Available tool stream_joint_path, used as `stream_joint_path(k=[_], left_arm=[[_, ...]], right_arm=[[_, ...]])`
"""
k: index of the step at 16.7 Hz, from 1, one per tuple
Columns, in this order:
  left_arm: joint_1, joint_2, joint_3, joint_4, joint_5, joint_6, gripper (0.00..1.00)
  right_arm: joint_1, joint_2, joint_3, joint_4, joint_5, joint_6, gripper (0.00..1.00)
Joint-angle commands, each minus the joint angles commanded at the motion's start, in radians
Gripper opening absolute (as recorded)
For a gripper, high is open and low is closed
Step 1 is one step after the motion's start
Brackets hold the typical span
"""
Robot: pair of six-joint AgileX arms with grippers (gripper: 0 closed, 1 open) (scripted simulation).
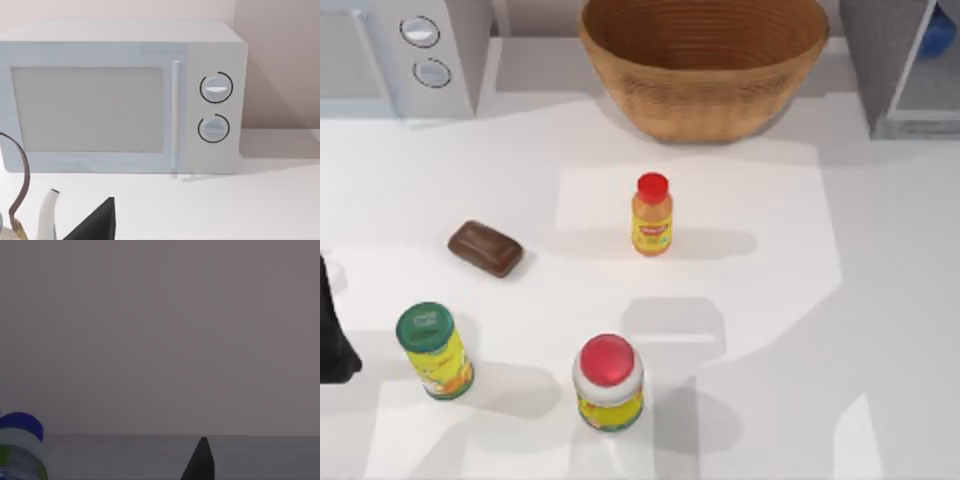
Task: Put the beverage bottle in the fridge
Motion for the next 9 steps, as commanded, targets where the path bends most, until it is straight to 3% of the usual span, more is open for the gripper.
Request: stream_joint_path(k=[3, 9], left_arm=[[0.0, 0.0, 0.0, 0.0, 0.0, 0.0, 1.0], [0.0, 0.0, 0.0, 0.0, 0.0, 0.0, 1.0]], right_arm=[[0.0, 0.0, 0.0, 0.0, 0.0, 0.0, 0.98], [0.0, 0.0, 0.0, 0.0, 0.0, 0.0, 1.0]])
